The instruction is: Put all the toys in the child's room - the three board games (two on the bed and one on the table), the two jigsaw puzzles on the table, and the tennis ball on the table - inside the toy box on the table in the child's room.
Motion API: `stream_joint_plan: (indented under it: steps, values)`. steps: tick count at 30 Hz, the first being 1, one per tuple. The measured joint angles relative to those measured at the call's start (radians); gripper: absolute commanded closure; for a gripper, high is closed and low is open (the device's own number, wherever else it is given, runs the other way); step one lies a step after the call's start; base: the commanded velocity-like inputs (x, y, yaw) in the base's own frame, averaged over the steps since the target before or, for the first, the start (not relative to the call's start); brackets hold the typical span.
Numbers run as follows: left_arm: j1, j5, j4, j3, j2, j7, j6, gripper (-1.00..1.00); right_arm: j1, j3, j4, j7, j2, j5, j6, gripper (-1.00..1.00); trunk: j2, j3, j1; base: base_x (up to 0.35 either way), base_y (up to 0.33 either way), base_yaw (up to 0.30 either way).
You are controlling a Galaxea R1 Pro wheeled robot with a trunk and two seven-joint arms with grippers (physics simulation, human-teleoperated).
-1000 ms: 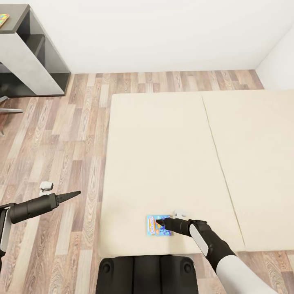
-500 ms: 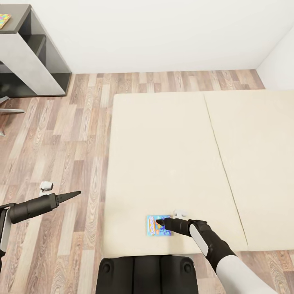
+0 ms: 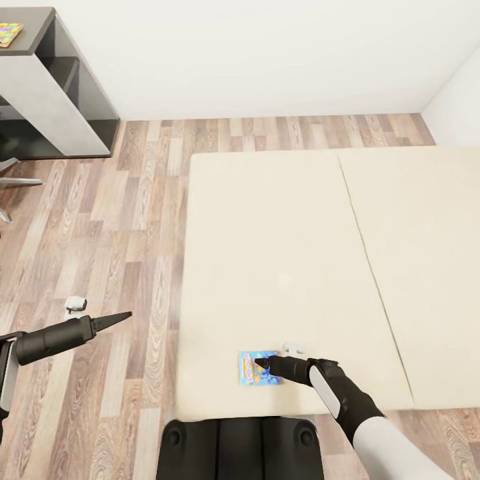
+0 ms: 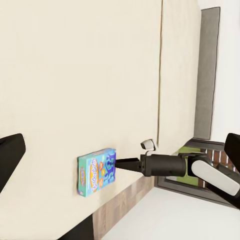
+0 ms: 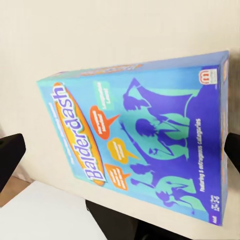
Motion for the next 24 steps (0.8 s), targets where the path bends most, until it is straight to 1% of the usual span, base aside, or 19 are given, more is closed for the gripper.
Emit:
stream_joint_plan:
  steps: [13, 24]
  values:
    - [0.000, 0.000, 0.000, 0.000, 0.000, 0.000, 0.000, -1.00, 0.000, 0.000, 0.000, 0.000, 0.000, 0.000, 0.000, -1.00, 0.000, 0.000, 0.000, 0.000, 0.153, 0.000]
    - [0.000, 0.000, 0.001, 0.000, 0.000, 0.000, 0.000, -1.00, 0.000, 0.000, 0.000, 0.000, 0.000, 0.000, 0.000, -1.00, 0.000, 0.000, 0.000, 0.000, 0.018, 0.000]
